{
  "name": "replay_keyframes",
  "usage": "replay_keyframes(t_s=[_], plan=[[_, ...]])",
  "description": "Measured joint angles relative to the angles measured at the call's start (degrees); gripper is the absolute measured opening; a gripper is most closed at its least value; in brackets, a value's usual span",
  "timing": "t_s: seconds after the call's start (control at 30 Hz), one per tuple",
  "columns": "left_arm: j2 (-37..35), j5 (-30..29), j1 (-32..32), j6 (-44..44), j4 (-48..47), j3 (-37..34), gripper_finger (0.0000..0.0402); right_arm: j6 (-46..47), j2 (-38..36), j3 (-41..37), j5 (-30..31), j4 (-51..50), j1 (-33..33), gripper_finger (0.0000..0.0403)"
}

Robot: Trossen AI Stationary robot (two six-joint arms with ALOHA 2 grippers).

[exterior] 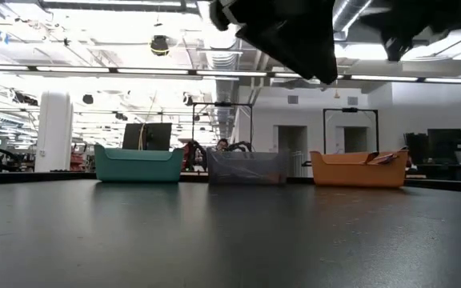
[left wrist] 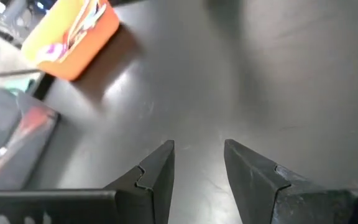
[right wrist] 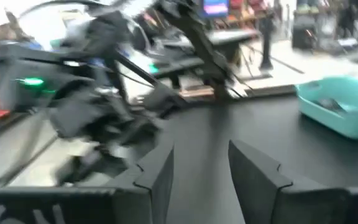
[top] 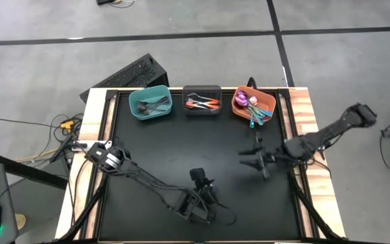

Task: Sort silverware by color (type)
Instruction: Return to Home Position

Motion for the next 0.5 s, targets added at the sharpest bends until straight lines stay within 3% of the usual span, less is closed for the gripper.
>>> replay_keyframes(t_s=[0.13, 0.23, 0.4, 0.5], plan=[[-0.3, 1.1, 2.9, 4.5, -0.4, -0.5, 0.0129, -3.1, 0.9, -1.2, 7.7, 5.1, 8.1, 0.0156], [-0.4, 6.6, 7.3, 6.2, 1.7, -3.9, 0.0122, -4.3, 2.5, -1.2, 12.3, 6.2, 11.5, 0.0144], [-0.8, 15.7, 13.5, 10.9, 7.6, -10.2, 0.0084, -4.7, 4.5, -1.2, 13.1, 7.0, 13.5, 0.0129], [-4.3, 16.7, 15.3, 13.7, 12.7, -15.9, 0.0057, -4.8, 5.4, -1.2, 13.2, 6.2, 13.5, 0.0124]])
